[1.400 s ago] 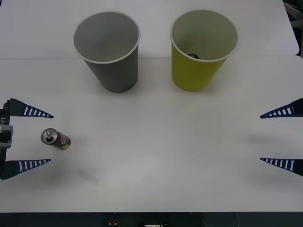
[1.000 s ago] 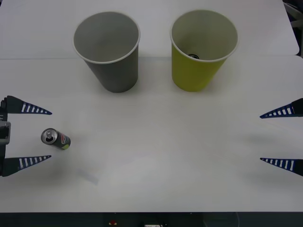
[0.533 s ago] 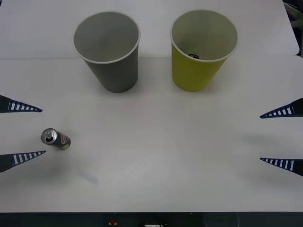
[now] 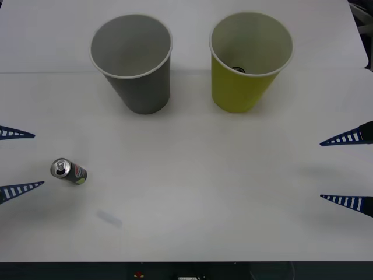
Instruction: Put the can into the green bin and the plastic bottle into the gray bin
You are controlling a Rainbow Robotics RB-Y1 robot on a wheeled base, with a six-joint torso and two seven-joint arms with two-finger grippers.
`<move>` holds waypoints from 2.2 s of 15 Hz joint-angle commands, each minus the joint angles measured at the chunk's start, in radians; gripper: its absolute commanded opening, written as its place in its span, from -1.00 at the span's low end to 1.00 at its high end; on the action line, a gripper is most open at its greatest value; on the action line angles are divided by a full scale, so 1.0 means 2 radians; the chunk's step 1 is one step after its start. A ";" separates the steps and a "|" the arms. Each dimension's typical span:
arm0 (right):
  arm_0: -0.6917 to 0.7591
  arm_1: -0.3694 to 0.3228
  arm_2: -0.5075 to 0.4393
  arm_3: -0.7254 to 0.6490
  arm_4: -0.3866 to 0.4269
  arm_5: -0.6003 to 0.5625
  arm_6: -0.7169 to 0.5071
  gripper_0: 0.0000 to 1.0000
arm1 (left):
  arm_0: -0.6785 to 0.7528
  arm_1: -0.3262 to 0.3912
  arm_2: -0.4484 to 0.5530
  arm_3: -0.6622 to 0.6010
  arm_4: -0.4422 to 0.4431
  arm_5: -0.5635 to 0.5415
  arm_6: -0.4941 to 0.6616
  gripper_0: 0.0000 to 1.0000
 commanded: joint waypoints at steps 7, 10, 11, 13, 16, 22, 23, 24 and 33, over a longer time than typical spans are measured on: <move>0.000 0.000 0.000 0.000 0.000 0.000 0.000 1.00 | -0.087 0.000 -0.067 0.168 0.054 -0.072 -0.088 1.00; 0.000 0.000 0.000 0.000 0.000 0.000 0.000 1.00 | -0.118 0.000 -0.128 0.245 0.108 -0.078 -0.156 1.00; 0.000 0.000 0.000 0.000 0.000 0.000 0.000 1.00 | -0.127 0.000 -0.151 0.265 0.128 -0.078 -0.175 1.00; 0.000 0.000 0.000 0.000 0.000 0.000 0.000 1.00 | -0.152 -0.001 -0.202 0.311 0.176 -0.081 -0.211 1.00; 0.000 0.000 0.000 0.000 0.000 0.000 0.000 1.00 | -0.187 -0.012 -0.260 0.384 0.240 -0.086 -0.264 1.00; 0.000 0.000 0.000 0.000 0.000 0.000 0.000 1.00 | -0.228 -0.050 -0.334 0.469 0.317 -0.091 -0.307 1.00; 0.000 0.000 0.000 0.000 0.000 0.000 0.000 1.00 | -0.235 -0.055 -0.345 0.480 0.328 -0.092 -0.313 1.00; 0.000 0.000 0.000 0.000 0.000 0.000 0.000 1.00 | -0.239 -0.060 -0.352 0.489 0.335 -0.093 -0.317 1.00; 0.000 0.000 0.000 0.000 0.000 0.000 0.000 1.00 | -0.281 -0.107 -0.409 0.554 0.393 -0.099 -0.360 1.00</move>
